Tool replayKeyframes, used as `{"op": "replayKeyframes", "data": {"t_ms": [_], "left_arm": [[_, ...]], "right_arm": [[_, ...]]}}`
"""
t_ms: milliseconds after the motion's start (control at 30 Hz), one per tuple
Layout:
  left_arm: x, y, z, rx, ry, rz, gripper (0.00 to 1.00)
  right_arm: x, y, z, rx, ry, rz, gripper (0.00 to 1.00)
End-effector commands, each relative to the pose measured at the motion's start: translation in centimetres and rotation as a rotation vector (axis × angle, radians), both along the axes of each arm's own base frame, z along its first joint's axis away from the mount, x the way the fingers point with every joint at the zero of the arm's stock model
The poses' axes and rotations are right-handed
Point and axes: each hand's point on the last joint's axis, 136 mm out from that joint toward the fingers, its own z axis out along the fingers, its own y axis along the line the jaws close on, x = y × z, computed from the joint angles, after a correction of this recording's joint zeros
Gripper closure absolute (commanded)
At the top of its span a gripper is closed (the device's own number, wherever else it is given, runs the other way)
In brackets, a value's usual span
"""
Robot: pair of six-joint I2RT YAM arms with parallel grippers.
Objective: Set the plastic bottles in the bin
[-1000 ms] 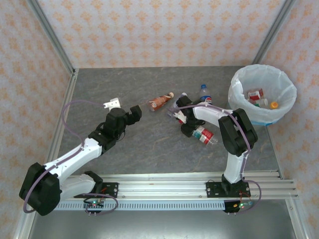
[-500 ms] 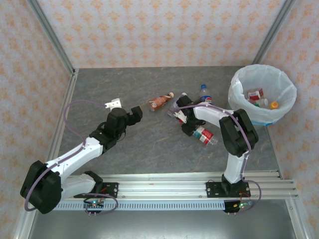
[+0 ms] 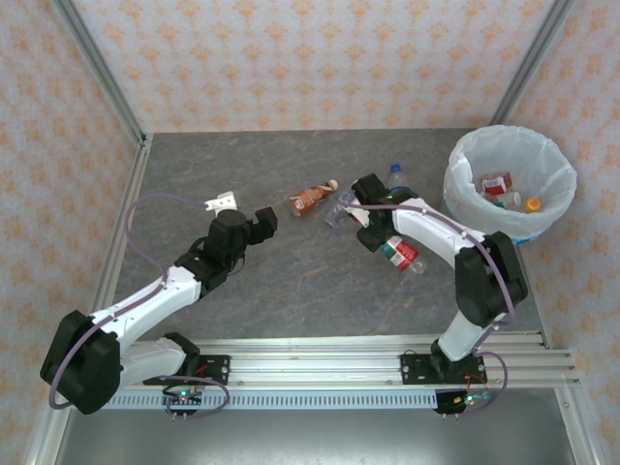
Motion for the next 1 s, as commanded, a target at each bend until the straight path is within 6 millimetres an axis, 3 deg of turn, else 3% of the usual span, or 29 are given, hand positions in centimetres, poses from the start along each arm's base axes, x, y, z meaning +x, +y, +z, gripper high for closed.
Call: {"op": "replayKeyframes", "data": {"t_ms": [0, 500, 800, 967], "left_arm": [[0.9, -0.2, 1.6, -0.011, -0.028, -0.003, 0.0], [1.1, -0.7, 1.8, -0.017, -0.028, -0.021, 0.0], [1.4, -0.9, 1.6, -0.021, -0.021, -0.021, 0.0], [1.7, -1.2, 1.5, -0.024, -0.012, -0.025, 0.0]], "right_arm": [[-0.1, -0.1, 2.5, 0.058, -0.079, -0.026, 0.49], [0.0, 1.1, 12.2, 0.348, -0.401, -0.061, 0.5], [1.4, -0.8, 20.6, 0.539, -0.737, -0.209, 0.51], [1.7, -2.9, 24.9, 0.635, -0.916, -0.341, 0.52]]}}
